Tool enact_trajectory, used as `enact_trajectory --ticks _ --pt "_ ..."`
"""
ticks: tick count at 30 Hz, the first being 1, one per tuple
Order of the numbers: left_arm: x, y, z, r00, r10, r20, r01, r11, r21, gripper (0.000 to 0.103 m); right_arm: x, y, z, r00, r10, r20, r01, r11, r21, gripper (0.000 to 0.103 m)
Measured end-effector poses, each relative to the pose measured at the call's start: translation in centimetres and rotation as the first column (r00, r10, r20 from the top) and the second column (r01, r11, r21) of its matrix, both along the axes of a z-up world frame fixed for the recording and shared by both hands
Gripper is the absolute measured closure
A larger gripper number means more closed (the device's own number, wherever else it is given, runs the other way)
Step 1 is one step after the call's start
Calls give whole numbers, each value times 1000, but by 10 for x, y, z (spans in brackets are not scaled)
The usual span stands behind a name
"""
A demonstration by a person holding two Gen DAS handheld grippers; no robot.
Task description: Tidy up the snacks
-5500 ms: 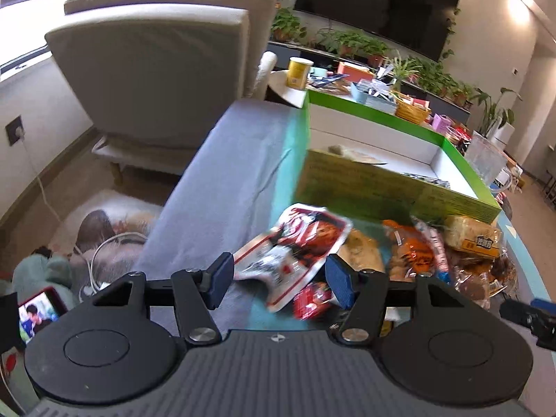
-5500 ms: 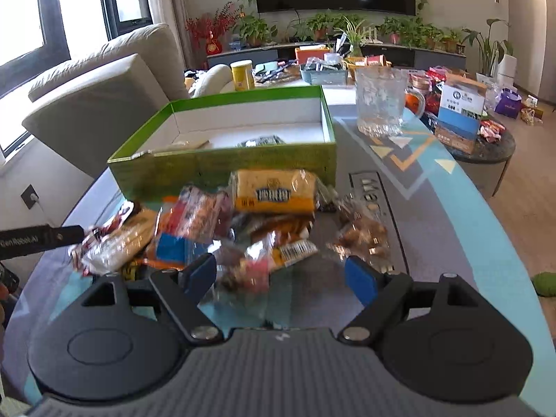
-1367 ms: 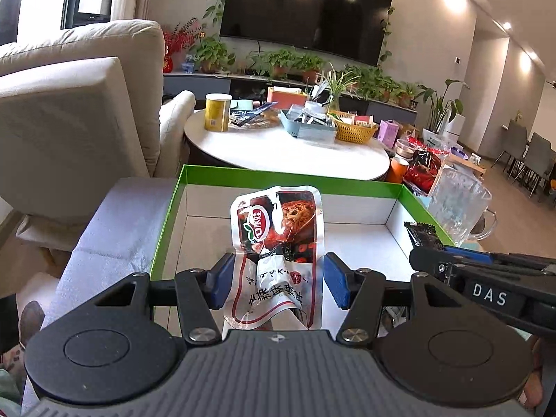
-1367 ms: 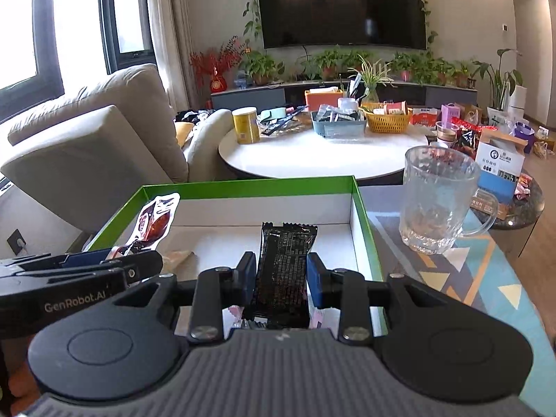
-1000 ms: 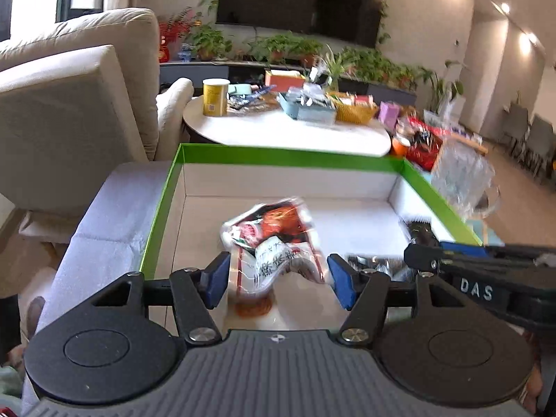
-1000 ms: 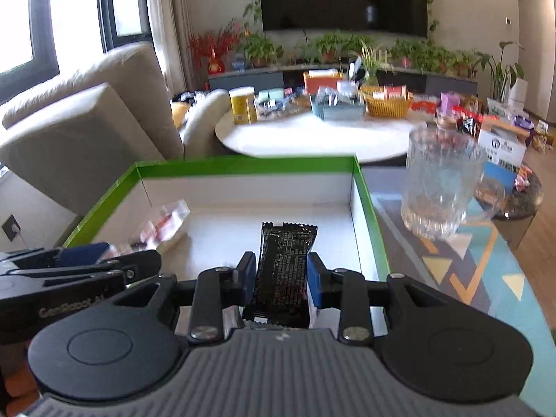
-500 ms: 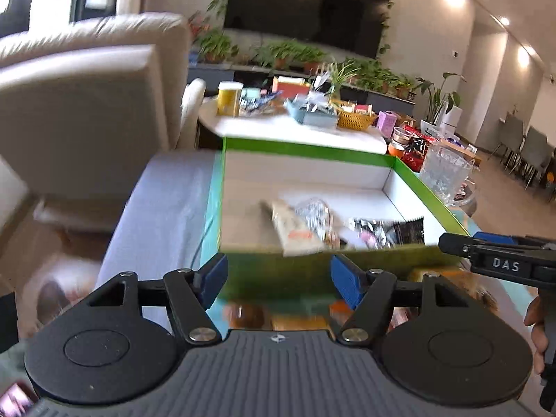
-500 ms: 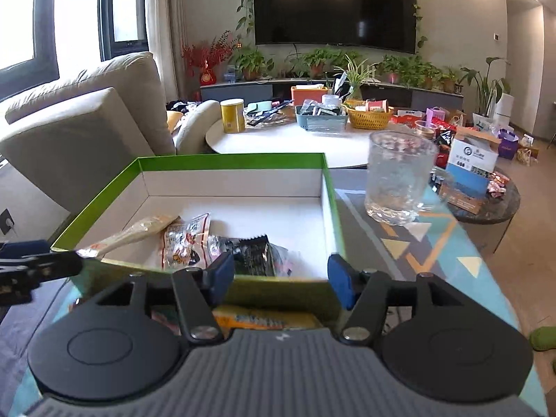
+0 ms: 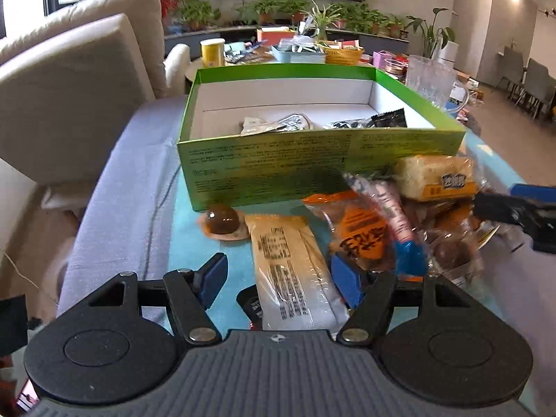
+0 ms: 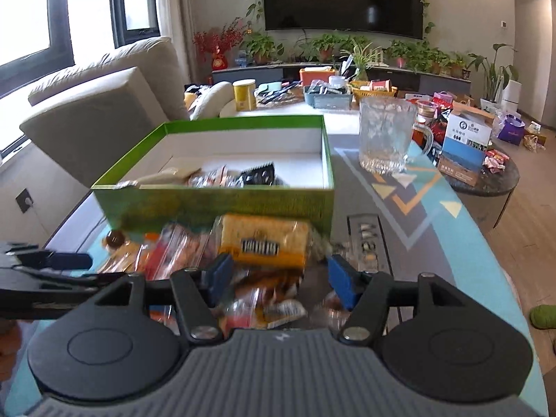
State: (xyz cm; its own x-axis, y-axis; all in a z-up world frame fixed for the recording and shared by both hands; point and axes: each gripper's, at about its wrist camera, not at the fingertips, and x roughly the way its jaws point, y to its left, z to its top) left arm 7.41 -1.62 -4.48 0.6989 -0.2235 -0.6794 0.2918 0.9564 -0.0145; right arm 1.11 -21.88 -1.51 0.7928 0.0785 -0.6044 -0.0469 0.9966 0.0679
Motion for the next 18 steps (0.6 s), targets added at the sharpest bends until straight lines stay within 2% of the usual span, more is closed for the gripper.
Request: enact_trajectory --ticks 1,2,4,10,15,18 --pt "-1 1 -1 1000 -2 3 2 1000 -12 43 -2 1 -3 1000 6 -4 -6 1000 2 50" --pt "-3 4 -1 1000 -11 -3 11 999 -38 63 -5 2 -5 1000 13 -7 -13 1000 4 50" --pt "-5 7 0 1000 -4 -12 4 998 -61 63 -10 6 -11 999 32 -15 -32 999 8 50" --pt "-22 9 7 1000 3 24 -2 999 -51 64 -7 25 -28 995 77 -61 -77 997 7 50" --pt "-34 13 15 998 13 54 -10 999 -51 64 0 33 -33 996 56 -72 -53 998 39 50" --pt "-36 15 16 998 24 56 -21 998 -61 64 4 33 -34 995 33 -90 -23 995 100 50"
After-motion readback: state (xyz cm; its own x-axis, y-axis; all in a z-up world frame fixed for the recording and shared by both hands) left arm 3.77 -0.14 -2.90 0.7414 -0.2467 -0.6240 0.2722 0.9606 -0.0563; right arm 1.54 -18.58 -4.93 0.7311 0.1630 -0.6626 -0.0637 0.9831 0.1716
